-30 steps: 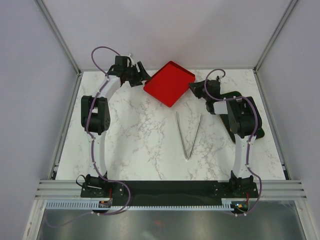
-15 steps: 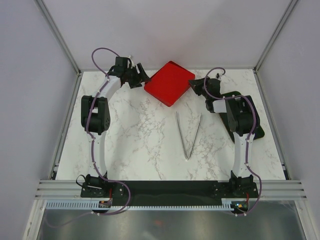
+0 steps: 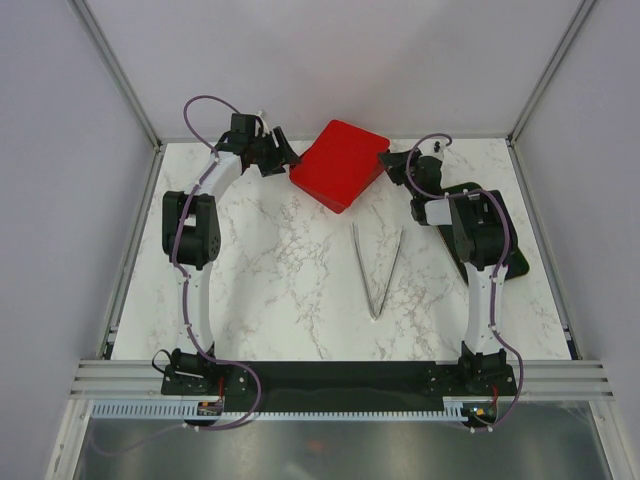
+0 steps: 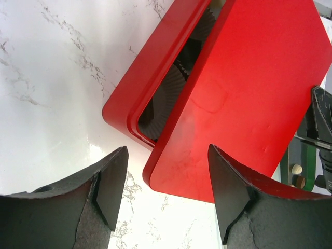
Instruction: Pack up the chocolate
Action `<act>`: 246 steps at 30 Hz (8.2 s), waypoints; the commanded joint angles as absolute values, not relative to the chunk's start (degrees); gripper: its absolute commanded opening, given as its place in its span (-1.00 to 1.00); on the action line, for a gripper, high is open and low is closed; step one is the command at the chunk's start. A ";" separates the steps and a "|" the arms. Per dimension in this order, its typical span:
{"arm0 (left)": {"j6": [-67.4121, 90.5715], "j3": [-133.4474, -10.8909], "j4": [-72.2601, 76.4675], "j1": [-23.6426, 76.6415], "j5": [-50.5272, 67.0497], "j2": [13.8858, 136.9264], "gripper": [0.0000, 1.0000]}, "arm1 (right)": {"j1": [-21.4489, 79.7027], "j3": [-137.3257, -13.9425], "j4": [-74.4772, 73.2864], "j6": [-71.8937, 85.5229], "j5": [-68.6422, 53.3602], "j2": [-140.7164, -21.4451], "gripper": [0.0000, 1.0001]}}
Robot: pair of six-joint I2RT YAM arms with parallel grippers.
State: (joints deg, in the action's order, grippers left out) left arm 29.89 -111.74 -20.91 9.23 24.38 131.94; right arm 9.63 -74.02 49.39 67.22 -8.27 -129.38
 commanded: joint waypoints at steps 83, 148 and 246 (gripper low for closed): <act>22.94 -116.72 -19.60 7.73 25.04 133.33 0.51 | 10.72 -73.04 60.82 69.17 1.14 -135.70 -1.00; 25.49 -111.45 -15.38 7.82 27.60 136.76 0.04 | 9.93 -81.21 52.39 64.25 -3.16 -137.64 -0.42; 32.26 -113.29 -13.45 5.80 34.01 138.96 0.06 | 7.91 -98.33 35.26 48.09 -15.91 -140.71 0.96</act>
